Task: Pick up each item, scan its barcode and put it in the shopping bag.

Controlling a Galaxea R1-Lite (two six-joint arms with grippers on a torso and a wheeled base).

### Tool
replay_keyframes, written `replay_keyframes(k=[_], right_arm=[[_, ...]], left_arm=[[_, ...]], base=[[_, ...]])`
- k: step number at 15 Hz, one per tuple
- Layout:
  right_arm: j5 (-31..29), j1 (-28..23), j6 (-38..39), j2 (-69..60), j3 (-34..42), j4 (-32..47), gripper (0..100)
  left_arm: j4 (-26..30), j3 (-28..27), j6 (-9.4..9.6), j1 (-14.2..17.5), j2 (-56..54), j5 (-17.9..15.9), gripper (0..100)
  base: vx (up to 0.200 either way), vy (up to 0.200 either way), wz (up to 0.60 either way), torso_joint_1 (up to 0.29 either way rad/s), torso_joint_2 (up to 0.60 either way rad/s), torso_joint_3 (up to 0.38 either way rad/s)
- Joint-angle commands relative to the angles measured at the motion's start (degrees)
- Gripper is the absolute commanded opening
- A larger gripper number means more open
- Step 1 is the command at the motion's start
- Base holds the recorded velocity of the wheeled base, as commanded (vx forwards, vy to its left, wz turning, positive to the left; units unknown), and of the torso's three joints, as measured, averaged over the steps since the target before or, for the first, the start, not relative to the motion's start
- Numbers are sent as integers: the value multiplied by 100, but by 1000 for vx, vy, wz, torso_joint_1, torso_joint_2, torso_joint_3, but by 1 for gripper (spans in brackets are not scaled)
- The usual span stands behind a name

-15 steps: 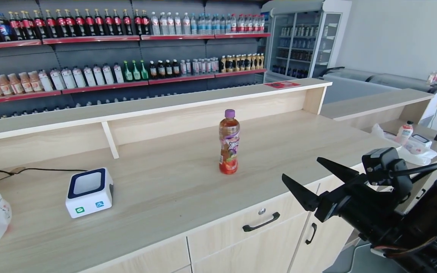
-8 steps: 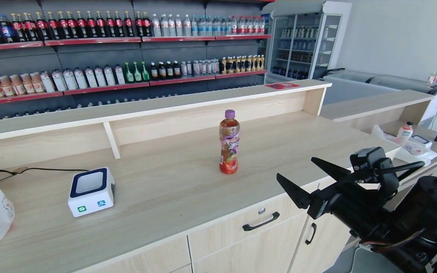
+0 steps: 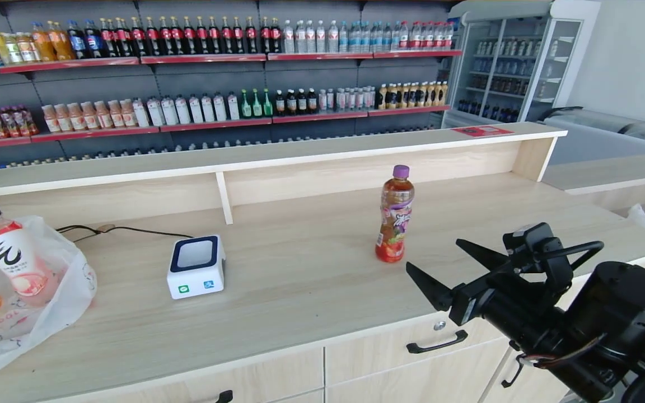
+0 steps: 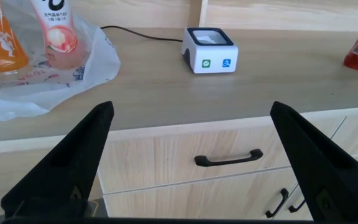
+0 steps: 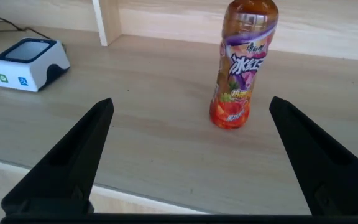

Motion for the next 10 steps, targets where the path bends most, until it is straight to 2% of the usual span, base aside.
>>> replay_keyframes(k=[1,5,10], right_arm=[[3,-219,-1,237,-30,-9,100],[3,-641,-1,782,-452,-9,100],[3,-632,-19,1503,-1234,-9,100]], left_arm=[[-2,0,-4,-1,-2,1,100],[-2,0,-13,-1,-2,1,100],[-11,0,-13,-1,-2,1,100]], base=[[0,0,0,0,0,0],[0,0,0,0,0,0],[0,0,0,0,0,0]])
